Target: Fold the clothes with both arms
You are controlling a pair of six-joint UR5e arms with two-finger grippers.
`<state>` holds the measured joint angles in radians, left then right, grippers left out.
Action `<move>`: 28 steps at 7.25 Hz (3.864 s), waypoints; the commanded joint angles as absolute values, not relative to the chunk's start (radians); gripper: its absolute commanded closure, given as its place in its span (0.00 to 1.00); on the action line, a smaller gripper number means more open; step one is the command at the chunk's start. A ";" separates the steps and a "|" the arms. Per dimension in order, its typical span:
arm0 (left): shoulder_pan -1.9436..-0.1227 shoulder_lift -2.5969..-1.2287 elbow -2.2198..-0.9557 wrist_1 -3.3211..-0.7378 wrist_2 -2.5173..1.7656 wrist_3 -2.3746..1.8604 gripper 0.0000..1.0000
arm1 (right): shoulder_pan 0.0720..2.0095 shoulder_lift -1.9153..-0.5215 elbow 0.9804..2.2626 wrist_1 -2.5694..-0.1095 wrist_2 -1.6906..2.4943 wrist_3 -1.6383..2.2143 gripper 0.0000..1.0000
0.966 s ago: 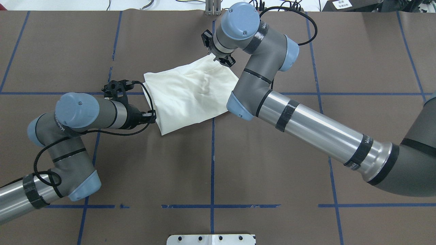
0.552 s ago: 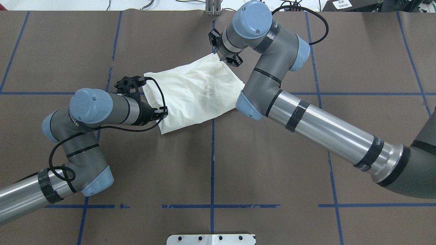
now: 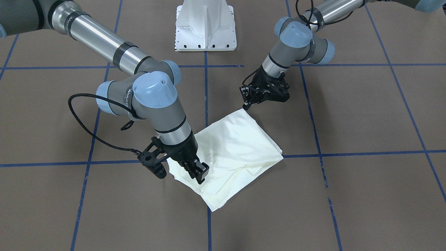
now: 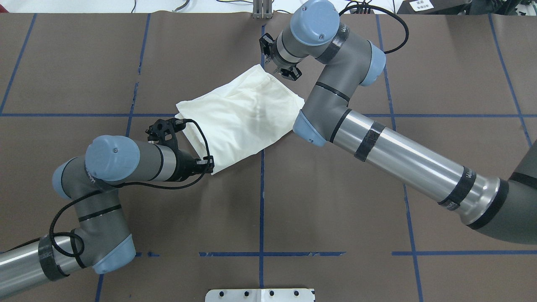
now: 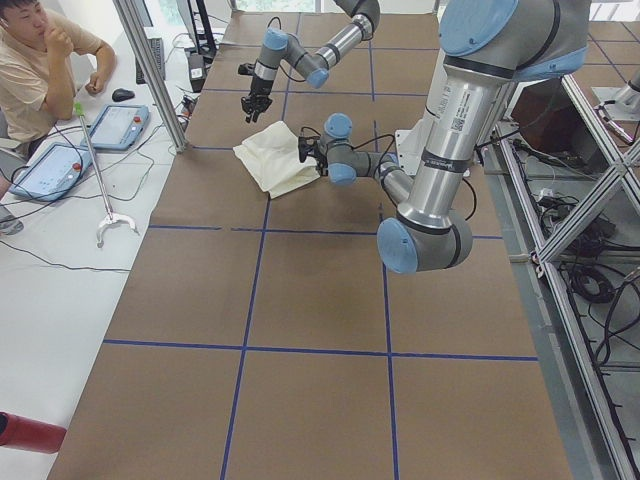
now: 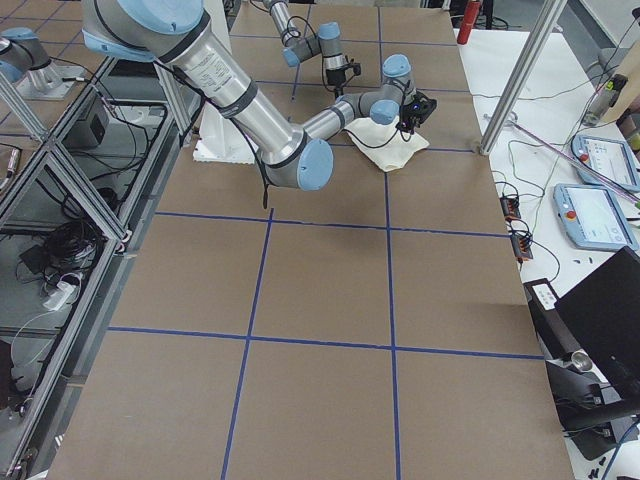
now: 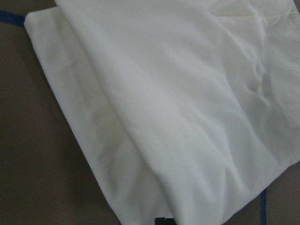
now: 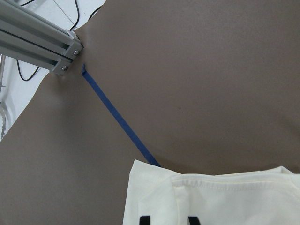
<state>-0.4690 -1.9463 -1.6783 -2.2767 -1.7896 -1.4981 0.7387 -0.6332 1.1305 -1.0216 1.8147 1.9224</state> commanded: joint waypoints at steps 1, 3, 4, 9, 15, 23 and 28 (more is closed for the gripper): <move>-0.420 -1.915 -1.733 -2.275 -1.790 -1.506 1.00 | 0.738 -0.632 1.132 -1.022 1.815 1.924 0.62; -0.435 -1.868 -1.863 -2.267 -1.786 -1.508 1.00 | 0.756 -0.638 1.140 -1.023 1.839 1.919 0.59; -0.492 -1.884 -1.856 -2.267 -1.752 -1.505 1.00 | 0.758 -0.672 1.172 -1.026 1.845 1.919 0.45; -0.499 -2.000 -1.634 -2.267 -1.672 -1.497 1.00 | 0.871 -0.977 1.468 -1.032 2.029 1.770 0.00; -0.506 -1.939 -1.638 -2.264 -1.672 -1.491 1.00 | 0.873 -0.976 1.471 -1.034 2.031 1.770 0.00; -1.261 -1.525 -1.789 -2.171 -2.139 -0.398 0.66 | 1.282 -1.523 1.709 -1.077 2.377 0.940 0.00; -1.588 -1.710 -1.784 -1.521 -2.264 0.044 0.00 | 1.504 -1.608 1.831 -1.571 2.372 0.265 0.00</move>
<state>-1.5529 -1.6665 -1.7885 -1.6711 -2.2236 -0.0014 1.4504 -1.6044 1.7758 -1.4025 2.3752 0.4219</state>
